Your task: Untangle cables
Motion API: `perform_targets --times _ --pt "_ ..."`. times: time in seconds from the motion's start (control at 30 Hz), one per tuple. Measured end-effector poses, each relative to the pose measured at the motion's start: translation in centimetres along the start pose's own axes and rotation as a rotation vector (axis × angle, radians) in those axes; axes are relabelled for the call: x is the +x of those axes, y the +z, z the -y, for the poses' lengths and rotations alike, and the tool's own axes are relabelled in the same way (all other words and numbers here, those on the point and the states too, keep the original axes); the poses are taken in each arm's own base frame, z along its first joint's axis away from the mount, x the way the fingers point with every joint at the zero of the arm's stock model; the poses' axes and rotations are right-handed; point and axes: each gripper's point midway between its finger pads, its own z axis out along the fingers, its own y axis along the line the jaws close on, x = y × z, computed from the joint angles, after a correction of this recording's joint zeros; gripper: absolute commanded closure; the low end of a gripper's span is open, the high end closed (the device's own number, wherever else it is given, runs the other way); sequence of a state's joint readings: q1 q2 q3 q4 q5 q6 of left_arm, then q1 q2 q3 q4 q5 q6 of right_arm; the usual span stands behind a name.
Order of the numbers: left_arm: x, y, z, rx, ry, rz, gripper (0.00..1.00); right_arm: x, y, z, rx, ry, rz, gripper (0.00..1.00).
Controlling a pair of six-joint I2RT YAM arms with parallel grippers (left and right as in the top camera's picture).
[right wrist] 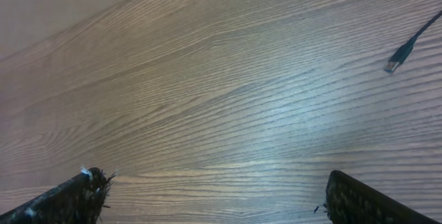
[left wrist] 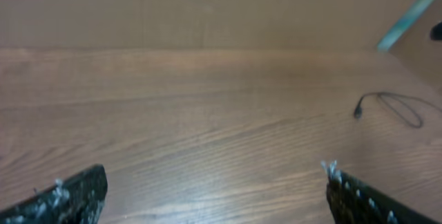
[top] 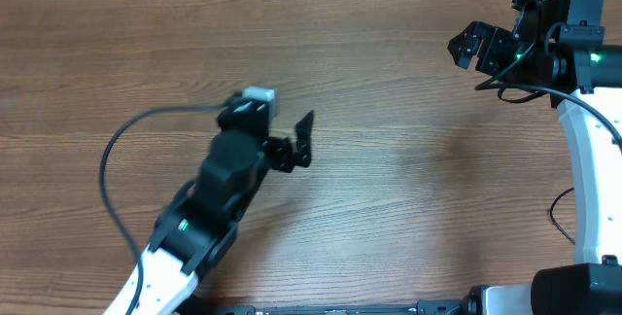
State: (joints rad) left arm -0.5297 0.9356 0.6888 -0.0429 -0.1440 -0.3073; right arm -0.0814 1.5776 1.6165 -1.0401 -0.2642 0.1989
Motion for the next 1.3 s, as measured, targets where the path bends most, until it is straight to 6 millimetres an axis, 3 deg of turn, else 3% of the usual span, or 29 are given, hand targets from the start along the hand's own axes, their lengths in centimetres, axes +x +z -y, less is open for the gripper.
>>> perform_targets --times 0.37,0.7,1.13,1.3 --pt "1.9 -5.6 -4.7 0.029 -0.055 0.351 0.00 0.0 0.0 0.0 0.000 -0.001 0.000 0.00" --pt "3.3 -8.1 -8.9 -0.079 -0.066 0.474 0.00 0.0 0.0 0.0 0.000 0.000 0.000 0.00" --pt "11.1 -7.2 -13.5 -0.243 -0.108 0.202 0.00 0.0 0.0 0.0 0.001 -0.001 0.000 0.00" --pt "10.2 -7.9 -13.5 -0.248 -0.049 0.242 0.01 0.0 0.0 0.0 0.001 0.000 0.000 0.00"
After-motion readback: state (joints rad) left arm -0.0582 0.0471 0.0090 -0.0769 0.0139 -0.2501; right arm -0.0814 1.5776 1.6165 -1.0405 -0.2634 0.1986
